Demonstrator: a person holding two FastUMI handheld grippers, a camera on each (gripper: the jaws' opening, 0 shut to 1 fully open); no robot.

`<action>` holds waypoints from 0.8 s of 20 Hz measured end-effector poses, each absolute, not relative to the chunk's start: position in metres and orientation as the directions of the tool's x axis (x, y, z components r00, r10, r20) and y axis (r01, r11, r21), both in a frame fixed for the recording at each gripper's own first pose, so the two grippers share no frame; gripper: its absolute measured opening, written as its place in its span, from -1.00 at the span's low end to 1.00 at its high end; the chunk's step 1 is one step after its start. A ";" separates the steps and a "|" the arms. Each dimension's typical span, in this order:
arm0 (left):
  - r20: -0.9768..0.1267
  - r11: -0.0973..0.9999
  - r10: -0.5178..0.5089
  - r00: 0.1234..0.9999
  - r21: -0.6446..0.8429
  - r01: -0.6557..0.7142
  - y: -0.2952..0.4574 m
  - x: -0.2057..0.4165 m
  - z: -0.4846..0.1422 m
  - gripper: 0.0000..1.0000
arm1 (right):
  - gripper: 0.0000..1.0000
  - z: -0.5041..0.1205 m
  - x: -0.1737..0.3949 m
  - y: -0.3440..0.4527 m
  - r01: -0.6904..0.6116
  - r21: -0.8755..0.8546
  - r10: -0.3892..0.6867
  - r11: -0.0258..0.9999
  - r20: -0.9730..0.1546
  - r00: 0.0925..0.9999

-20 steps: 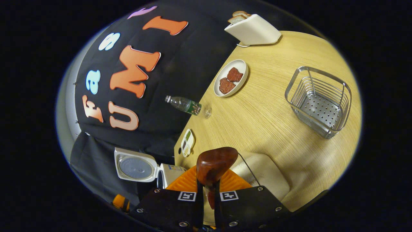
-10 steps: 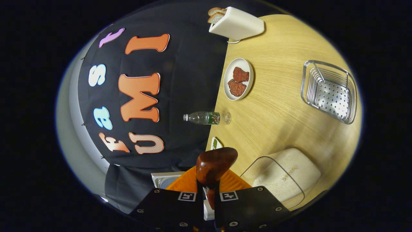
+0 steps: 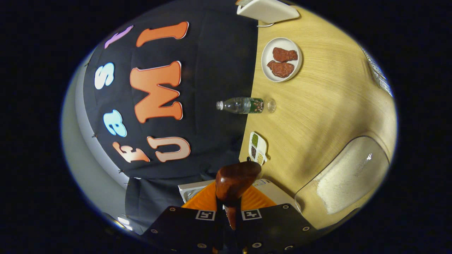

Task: Close the left gripper, press the button to open the rice cooker; take a wooden spoon from the chopstick holder with the right hand, scoop a spoonful of rice and pour it into the rice cooker, then put the wooden spoon back into the chopstick holder.

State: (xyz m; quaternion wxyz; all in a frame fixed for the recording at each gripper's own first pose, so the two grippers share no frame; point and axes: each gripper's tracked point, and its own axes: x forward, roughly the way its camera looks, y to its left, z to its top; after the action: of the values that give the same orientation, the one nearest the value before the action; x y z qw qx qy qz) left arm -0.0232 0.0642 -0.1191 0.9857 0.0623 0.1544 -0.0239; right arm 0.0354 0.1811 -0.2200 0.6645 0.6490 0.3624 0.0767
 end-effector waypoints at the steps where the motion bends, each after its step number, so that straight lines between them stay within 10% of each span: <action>1: -0.306 0.991 -0.024 0.952 0.118 0.063 0.068 -0.023 -0.119 1.00 | -0.75 -0.217 0.039 0.194 0.357 0.920 0.582 0.163 -0.382 0.718; 16: -0.339 0.995 0.036 0.940 0.096 -0.003 0.171 -0.033 -0.137 1.00 | -0.75 -0.175 0.091 0.349 0.097 0.870 0.591 0.483 -0.406 0.697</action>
State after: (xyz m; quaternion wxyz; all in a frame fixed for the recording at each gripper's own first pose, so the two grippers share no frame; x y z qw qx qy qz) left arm -0.0331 0.1712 -0.1371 0.9838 0.0472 0.1726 0.0099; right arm 0.0912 0.3495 -0.1745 0.7842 0.4835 0.3557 0.1574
